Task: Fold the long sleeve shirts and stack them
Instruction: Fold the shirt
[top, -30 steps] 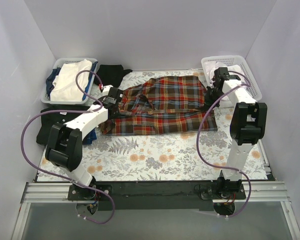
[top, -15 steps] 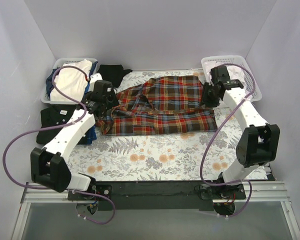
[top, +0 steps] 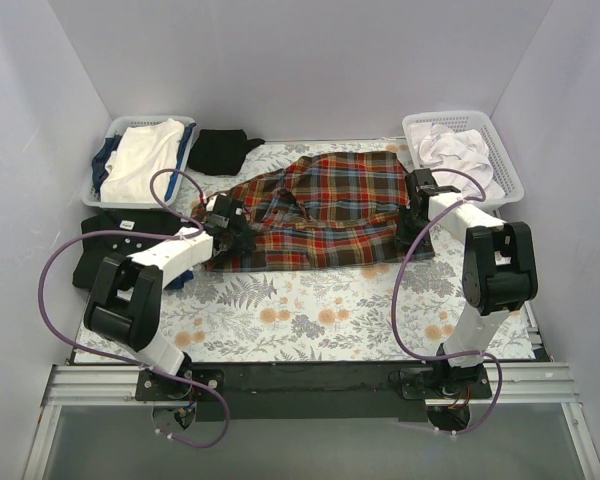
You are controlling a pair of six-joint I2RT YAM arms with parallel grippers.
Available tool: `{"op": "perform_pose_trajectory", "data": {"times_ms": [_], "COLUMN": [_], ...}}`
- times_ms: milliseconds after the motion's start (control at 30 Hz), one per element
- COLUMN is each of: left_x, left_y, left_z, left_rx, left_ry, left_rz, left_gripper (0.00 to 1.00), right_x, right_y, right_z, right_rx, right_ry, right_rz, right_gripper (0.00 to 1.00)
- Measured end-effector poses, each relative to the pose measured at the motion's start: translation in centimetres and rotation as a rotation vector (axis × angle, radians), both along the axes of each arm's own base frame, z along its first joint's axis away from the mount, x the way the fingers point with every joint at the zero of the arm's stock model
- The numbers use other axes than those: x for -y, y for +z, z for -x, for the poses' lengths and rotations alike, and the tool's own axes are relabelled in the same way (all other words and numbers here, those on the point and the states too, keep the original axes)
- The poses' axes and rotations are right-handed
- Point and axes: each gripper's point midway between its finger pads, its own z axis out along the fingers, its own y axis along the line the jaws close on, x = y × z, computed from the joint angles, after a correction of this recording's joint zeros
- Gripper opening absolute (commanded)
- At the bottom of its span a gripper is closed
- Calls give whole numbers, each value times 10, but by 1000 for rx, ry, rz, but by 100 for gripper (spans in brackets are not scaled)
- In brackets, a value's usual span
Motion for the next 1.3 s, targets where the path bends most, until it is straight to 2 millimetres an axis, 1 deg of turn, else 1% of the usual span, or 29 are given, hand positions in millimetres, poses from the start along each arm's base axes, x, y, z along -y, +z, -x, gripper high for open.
{"op": "perform_pose_trajectory", "data": {"times_ms": [133,233,300,367,467,500,567,633,667,733,767,900,1000,1167,1233,1300], "left_x": [-6,-14,-16,-17,-18,-19,-19,-19,-19,-20,-20,-21,-23,-19,-18,-18], "left_y": [-11,-22,-24,-24,-25,-25,-25,-25,-25,-26,-26,-26,-27,-26,-26,-25], "left_z": [2,8,9,9,9,9,8,8,9,9,10,17,30,48,60,76], "left_rx": [-27,-68,-72,-73,-76,-79,-87,-91,-92,-94,-95,-107,-133,-180,-204,-243], "left_ry": [11,17,21,23,27,29,37,44,46,57,62,82,90,98,102,105], "left_rz": [-39,-81,-96,-102,-110,-114,-120,-122,-122,-119,-118,-107,-93,-50,-22,-2], "left_gripper": [64,64,64,64,64,64,65,65,65,65,65,65,65,64,64,65], "right_x": [-1,-2,-3,-4,-6,-7,-9,-10,-9,-7,-8,-2,3,10,14,18], "right_y": [3,12,23,39,54,53,44,24,16,-7,-17,-18,-18,-18,-18,-18], "right_z": [-4,-6,-7,-9,-15,-16,-15,-10,-5,15,31,34,38,45,50,63], "right_rx": [14,34,62,105,146,146,119,68,42,-35,-76,-54,-44,-57,-63,-85], "right_ry": [-3,-11,-17,-18,-16,-14,-9,-5,-4,-5,-3,-41,-83,-134,-145,-157], "right_rz": [-2,-12,-23,-34,-48,-51,-55,-57,-56,-49,-61,-97,-133,-167,-161,-149], "right_gripper": [34,34,34,34,33,33,33,32,32,32,31,31,30,30,30,30]}}
